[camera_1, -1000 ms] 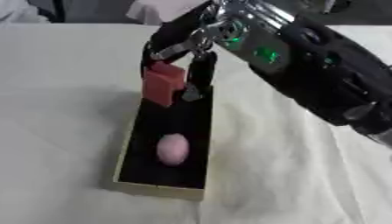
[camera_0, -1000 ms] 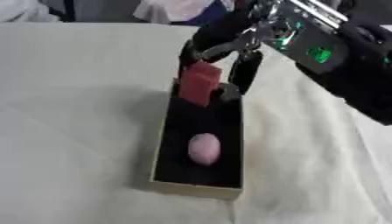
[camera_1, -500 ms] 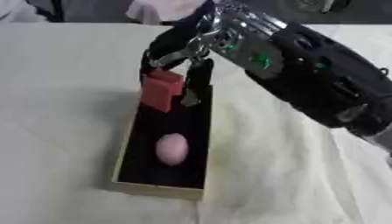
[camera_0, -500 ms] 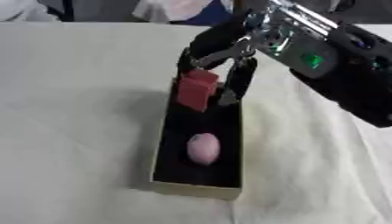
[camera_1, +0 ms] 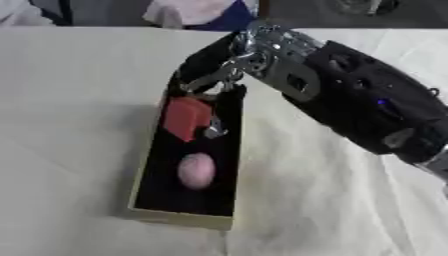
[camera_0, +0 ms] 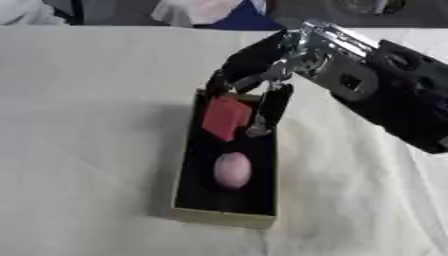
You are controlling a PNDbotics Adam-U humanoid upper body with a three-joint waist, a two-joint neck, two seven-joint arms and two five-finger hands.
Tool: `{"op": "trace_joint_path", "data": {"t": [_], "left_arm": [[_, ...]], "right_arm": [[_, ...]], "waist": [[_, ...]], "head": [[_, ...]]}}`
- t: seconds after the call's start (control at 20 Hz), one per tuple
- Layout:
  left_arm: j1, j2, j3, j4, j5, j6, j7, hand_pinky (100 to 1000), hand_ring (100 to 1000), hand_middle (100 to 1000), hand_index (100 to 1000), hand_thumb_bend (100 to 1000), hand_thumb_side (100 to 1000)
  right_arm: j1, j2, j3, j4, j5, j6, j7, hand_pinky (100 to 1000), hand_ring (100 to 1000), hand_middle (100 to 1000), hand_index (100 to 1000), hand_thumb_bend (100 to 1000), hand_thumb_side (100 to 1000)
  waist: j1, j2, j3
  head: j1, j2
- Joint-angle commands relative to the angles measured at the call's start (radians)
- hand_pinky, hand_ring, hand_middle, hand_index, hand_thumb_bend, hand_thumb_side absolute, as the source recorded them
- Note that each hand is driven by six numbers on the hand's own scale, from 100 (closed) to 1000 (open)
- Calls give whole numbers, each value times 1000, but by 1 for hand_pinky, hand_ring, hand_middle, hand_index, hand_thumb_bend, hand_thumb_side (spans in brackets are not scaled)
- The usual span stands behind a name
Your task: Pick up objects on the table and place them in the box.
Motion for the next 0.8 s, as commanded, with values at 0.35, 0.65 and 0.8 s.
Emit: {"op": "trace_joint_path", "data": {"t": [0.35, 0.65, 0.8], "left_arm": [[-9, 17, 8, -10, 1, -1, -1, 747, 847, 798, 922, 320, 1000], [-10, 16, 8, -9, 1, -1, -2, 747, 847, 797, 922, 321, 1000], [-9, 17, 9, -9, 1, -2, -1, 747, 847, 794, 922, 319, 1000]], "right_arm": [[-2, -30, -73, -32, 37, -88, 120, 818, 855, 838, 921, 283, 454], [6, -41, -70, -48, 35, -108, 120, 857, 900, 867, 977, 295, 542], [8, -45, -74, -48, 35, -120, 120, 857, 898, 860, 979, 308, 549]], "waist": [[2, -19, -6], [1, -21, -6], [1, -21, -7]], "head": [[3, -9], [1, -12], [0, -11]]}}
